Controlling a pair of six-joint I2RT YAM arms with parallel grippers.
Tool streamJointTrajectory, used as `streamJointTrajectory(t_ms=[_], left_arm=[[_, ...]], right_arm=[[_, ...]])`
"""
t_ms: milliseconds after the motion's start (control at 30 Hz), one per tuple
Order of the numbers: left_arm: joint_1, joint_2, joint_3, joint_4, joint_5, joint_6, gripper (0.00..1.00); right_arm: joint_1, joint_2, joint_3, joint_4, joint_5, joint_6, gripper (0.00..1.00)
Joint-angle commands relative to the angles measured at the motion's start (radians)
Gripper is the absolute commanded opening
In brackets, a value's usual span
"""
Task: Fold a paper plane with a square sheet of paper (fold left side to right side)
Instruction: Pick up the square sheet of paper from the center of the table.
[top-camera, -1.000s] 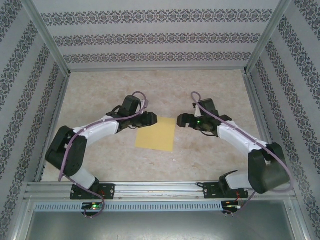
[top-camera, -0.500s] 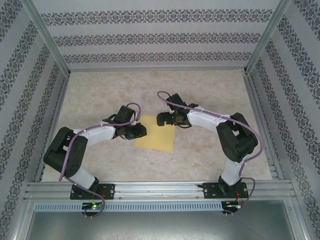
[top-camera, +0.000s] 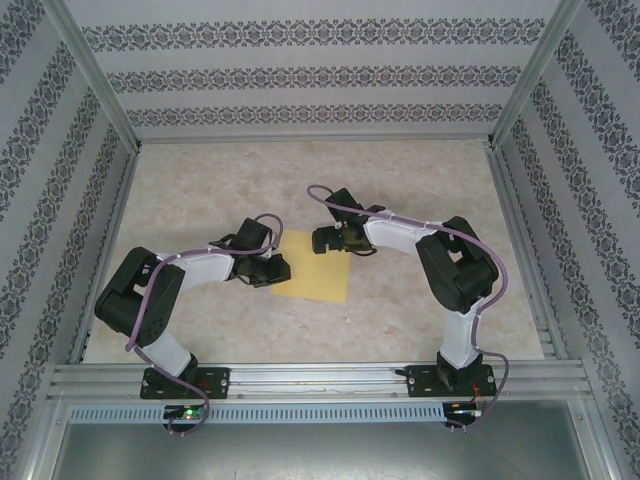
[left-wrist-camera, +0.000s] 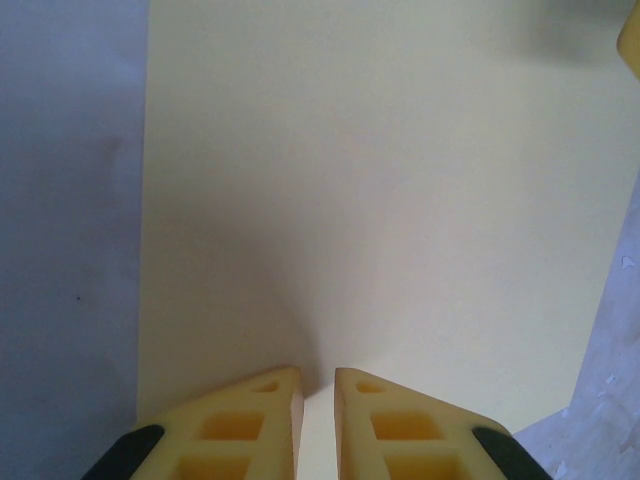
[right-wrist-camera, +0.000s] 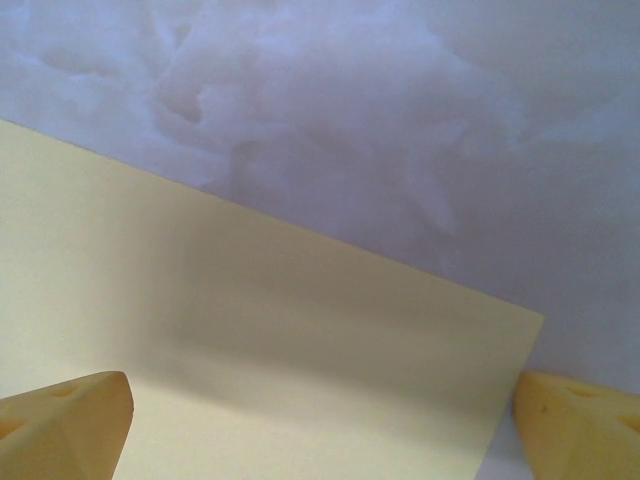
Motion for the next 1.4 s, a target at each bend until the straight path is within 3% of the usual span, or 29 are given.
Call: streamJointTrajectory(t_ms=[0,333,567,767,933,1000,1167,1367], left_arm=[[0.005,0.025,-0.016,0.005,-0.003,0.0,0.17],[0.004,0.022,-0.035,0.077,0.031,-0.038,0.17],[0.005,0.017,-0.041,0.115,0.05,-0.054,0.17],[0.005,0.004,-0.05,0.152,0.067,-0.072,0.18],[0.025,-0.049,-0.063,0.184,0.091,-0.081,0.25],[0.042,-0.091,-0.078,0.202,0.102,-0.082,0.32],[0.119,-0.236,-0.133,0.265,0.133,-0.067,0.48],[0.244,-0.41,-0.213,0.431,0.274,-0.053,0.65]], right_arm=[[0.032,0.022,0.017,-0.028,-0.03,-0.003,0.96],[0.085,-0.001,0.031,-0.059,-0.058,0.005,0.86],[0.099,0.001,0.031,-0.064,-0.129,0.007,0.69],[0.099,-0.003,0.024,-0.059,-0.201,0.003,0.48],[0.085,-0.03,0.0,-0.038,-0.271,-0.004,0.36],[0.077,-0.054,-0.019,-0.014,-0.306,-0.009,0.32],[0.043,-0.146,-0.077,0.048,-0.4,-0.039,0.29],[-0.022,-0.294,-0.151,0.101,-0.563,-0.126,0.27]])
